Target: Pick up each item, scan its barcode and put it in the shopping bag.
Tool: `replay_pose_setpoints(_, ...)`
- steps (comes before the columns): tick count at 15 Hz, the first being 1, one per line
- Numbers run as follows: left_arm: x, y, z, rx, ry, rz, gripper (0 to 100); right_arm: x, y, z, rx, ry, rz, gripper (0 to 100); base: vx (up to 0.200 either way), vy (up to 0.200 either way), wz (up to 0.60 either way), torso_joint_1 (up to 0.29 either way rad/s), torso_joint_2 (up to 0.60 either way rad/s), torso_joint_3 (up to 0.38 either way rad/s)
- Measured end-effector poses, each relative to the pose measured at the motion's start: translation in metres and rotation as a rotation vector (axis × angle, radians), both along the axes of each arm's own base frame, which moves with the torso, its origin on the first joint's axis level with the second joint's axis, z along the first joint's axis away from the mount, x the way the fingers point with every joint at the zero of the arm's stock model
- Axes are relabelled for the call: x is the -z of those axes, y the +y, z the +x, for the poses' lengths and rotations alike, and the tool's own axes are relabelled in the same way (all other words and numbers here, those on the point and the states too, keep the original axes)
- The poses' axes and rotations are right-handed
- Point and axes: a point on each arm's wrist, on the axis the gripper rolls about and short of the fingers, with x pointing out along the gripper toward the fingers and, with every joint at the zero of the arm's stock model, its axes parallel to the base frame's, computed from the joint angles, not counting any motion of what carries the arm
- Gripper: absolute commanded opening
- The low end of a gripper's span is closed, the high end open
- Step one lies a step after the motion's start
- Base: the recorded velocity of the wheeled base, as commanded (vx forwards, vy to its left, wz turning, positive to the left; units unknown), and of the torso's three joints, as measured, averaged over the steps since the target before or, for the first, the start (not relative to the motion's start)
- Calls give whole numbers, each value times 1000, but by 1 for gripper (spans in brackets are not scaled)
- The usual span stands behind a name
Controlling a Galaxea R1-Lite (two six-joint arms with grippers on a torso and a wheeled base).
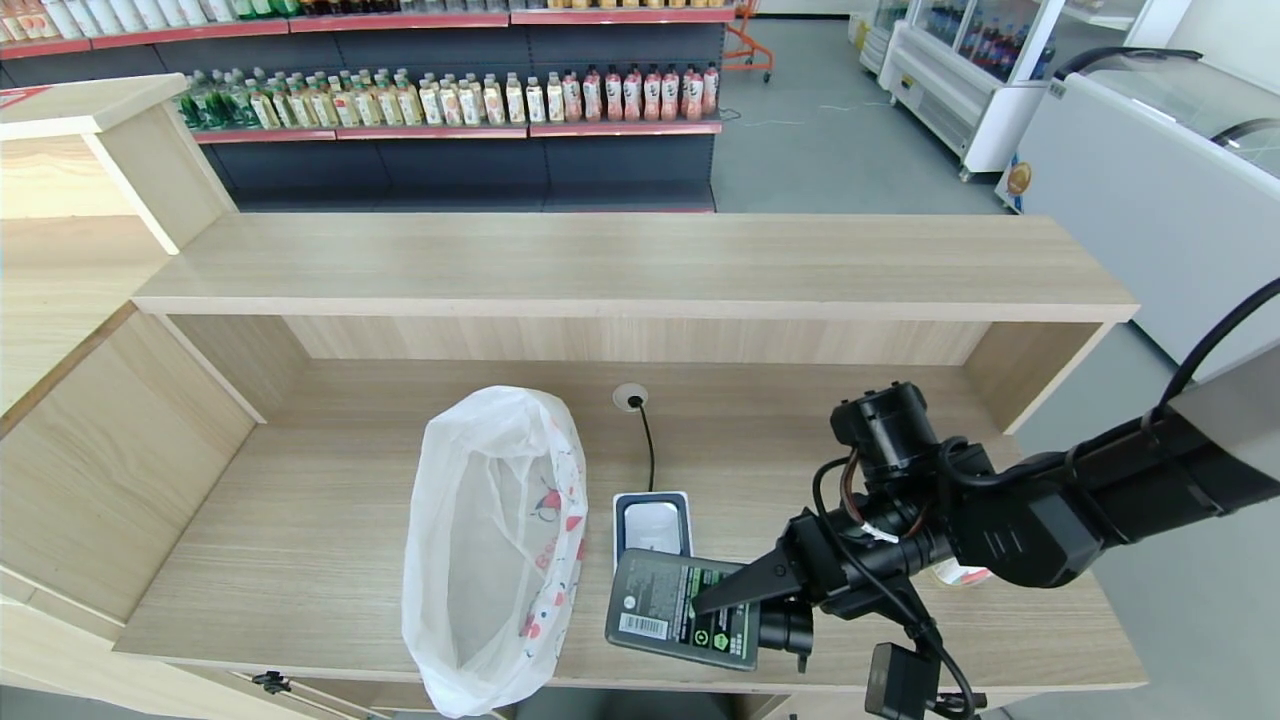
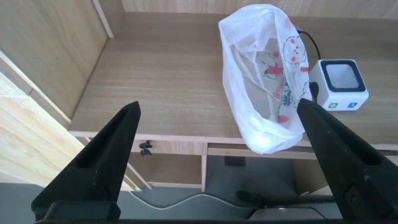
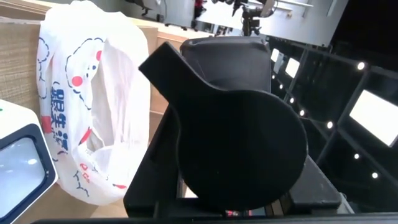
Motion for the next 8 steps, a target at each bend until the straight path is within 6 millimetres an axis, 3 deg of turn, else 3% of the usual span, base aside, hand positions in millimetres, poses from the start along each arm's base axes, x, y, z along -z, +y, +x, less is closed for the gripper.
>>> replay_pose_setpoints(5, 0, 0, 0, 0, 0, 0, 100, 0, 1, -2, -4, 0, -3, 0, 0, 0, 0, 0, 0, 0)
replay_pose_setpoints(8, 0, 0, 0, 0, 0, 0, 100, -10, -5, -11, 1, -1, -3, 0, 0, 0, 0, 0, 0, 0)
